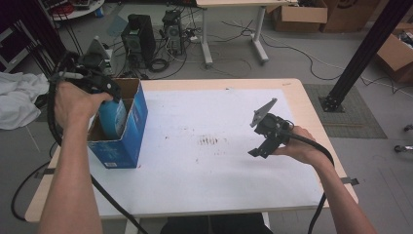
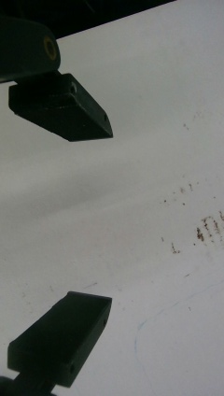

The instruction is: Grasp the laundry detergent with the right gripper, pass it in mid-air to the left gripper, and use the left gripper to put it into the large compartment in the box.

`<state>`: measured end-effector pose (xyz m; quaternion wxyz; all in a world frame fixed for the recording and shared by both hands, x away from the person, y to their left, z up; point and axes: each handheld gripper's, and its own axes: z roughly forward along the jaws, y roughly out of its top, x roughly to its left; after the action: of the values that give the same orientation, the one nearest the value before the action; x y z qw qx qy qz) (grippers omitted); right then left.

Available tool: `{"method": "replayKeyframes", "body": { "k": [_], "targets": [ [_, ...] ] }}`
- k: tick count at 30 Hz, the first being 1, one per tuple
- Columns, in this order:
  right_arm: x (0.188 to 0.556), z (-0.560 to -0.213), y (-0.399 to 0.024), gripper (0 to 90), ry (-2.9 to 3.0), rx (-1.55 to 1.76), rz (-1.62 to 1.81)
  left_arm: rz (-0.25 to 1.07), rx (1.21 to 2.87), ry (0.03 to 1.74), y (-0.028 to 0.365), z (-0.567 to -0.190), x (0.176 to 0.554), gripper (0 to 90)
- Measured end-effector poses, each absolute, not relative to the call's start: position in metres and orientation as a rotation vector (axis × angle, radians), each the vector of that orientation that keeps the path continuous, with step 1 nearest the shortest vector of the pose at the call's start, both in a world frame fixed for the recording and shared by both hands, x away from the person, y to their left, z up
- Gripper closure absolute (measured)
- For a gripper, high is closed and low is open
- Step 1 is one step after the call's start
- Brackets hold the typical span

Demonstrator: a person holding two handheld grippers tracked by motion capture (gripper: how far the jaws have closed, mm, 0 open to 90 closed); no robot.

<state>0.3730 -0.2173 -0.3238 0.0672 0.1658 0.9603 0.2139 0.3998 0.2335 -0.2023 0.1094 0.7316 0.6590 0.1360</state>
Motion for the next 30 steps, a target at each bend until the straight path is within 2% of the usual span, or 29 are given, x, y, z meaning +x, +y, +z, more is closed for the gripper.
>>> {"method": "replayKeyframes", "body": {
  "k": [14, 30],
  "targets": [
    [0.372, -0.328, -0.220, 16.3, 2.892, 0.514, 0.632, 0.346, 2.130, 1.992, 0.238, -0.257, 0.405, 38.2],
    [0.373, -0.332, -0.226, 16.5, 2.889, 0.545, 0.627, 0.331, 2.113, 2.012, 0.246, -0.283, 0.404, 38.1]
  ]
}}
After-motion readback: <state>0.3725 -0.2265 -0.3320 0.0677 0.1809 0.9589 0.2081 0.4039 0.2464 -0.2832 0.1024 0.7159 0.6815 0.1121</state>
